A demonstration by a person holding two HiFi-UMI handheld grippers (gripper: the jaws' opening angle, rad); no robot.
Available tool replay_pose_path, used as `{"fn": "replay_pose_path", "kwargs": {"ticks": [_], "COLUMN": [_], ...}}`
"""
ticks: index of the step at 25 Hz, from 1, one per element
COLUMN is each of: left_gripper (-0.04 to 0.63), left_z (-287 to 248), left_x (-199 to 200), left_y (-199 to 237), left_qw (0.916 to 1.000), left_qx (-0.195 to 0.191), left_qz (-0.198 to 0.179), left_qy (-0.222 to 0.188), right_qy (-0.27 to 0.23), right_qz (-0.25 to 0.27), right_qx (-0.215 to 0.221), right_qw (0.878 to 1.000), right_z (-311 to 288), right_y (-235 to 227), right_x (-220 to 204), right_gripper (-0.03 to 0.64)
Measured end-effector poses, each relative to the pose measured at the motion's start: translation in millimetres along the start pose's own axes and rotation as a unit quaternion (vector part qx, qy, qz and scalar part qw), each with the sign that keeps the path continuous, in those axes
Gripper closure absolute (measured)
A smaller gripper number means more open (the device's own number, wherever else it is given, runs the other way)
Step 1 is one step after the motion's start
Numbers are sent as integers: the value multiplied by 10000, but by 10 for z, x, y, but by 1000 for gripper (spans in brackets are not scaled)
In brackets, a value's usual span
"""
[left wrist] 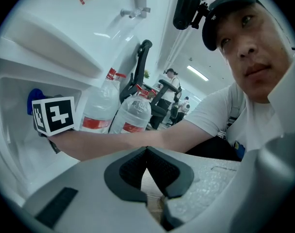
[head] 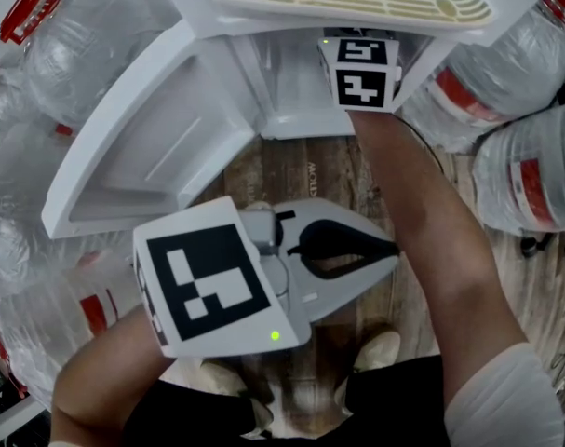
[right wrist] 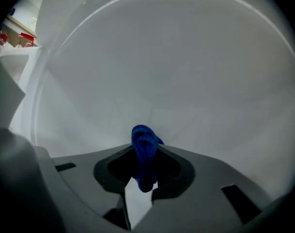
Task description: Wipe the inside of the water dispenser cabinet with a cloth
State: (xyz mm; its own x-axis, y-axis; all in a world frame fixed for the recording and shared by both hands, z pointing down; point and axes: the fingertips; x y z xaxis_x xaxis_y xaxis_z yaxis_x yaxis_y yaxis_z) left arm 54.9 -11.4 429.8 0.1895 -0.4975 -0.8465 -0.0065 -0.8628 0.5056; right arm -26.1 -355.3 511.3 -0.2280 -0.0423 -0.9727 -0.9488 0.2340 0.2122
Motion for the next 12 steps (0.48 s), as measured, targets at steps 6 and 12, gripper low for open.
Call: {"fn": "replay_pose_path", "kwargs": {"ticks": [6,12], "left_gripper": [595,595], "left_z": [-27,-30], "left_x": [-49,-65], "left_y": [5,18], "left_qw": [9999,9999], "left_qx": [-68,-82], "left_qz": [109,127], "left_qy": [11,18], "right_qy": [127,592], "right_qz": [97,210], "right_qx": [74,144], "right_qw": [9998,9979], "right_z": [-78,-108], "right_y": [86,121], "right_x": [-190,-588], "right_gripper": [532,532]}}
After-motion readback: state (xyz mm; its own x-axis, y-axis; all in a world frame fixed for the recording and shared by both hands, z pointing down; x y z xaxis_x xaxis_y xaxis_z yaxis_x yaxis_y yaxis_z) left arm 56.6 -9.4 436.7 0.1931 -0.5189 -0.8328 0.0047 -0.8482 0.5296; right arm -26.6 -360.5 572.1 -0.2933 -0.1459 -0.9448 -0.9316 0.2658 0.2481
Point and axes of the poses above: the fingertips, and each gripper's own axes: z backward along the fingers, y to its left, x out of its top, and after that the axes turned 11 degrees about -x, right-handed
